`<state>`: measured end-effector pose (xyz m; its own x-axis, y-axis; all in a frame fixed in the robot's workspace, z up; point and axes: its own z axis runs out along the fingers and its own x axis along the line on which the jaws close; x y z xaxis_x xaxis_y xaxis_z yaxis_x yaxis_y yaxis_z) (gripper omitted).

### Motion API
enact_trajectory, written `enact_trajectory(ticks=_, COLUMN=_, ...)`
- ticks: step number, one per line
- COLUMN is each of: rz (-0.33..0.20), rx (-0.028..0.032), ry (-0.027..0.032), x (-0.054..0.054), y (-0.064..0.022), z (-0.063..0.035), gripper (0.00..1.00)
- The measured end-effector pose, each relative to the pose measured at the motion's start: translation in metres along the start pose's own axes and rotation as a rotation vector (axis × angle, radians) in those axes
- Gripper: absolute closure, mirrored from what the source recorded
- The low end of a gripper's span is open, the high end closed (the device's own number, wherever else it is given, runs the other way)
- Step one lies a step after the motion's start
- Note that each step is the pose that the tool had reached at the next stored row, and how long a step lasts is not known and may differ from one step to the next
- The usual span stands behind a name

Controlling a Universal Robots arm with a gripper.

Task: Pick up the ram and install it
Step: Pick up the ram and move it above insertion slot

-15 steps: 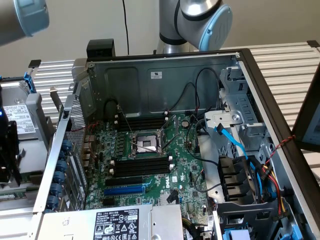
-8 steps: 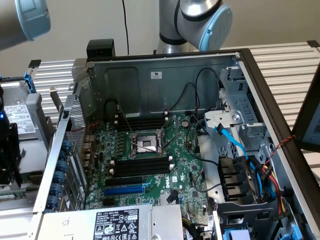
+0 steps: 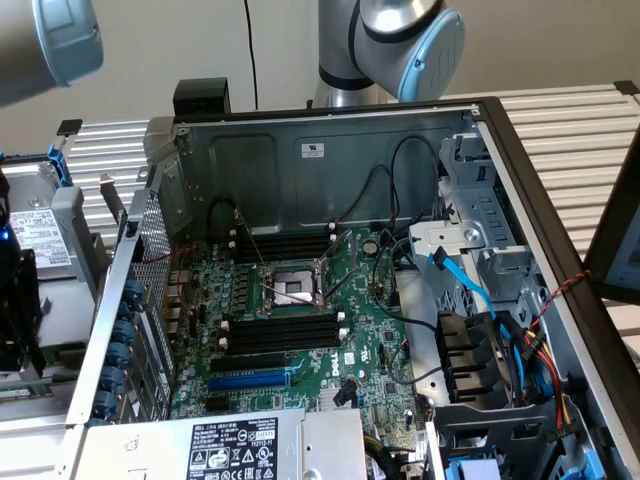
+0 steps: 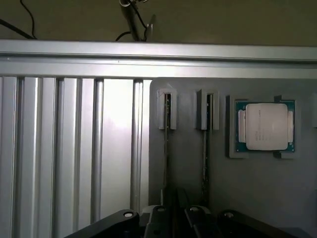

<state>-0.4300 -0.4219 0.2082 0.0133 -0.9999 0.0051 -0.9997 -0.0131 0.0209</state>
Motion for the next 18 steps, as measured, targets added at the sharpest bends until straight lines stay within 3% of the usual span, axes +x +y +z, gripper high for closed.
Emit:
enact_trajectory(ticks=5, rz=-0.004, rx=0.0002, ry=0.0003, x=0.0000, y=0.0002, z=0.0005, gripper=0.81)
enact_trajectory(ticks=8, rz=-0.004, rx=-0.0058, ry=0.0004, x=0.0000, y=0.0006, z=-0.0028, gripper=0.81)
enact_trajectory(ticks=18, rz=-0.005, rx=-0.0061, ry=0.0033, x=0.0033, y=0.0019, z=-0.0049, gripper=0.81)
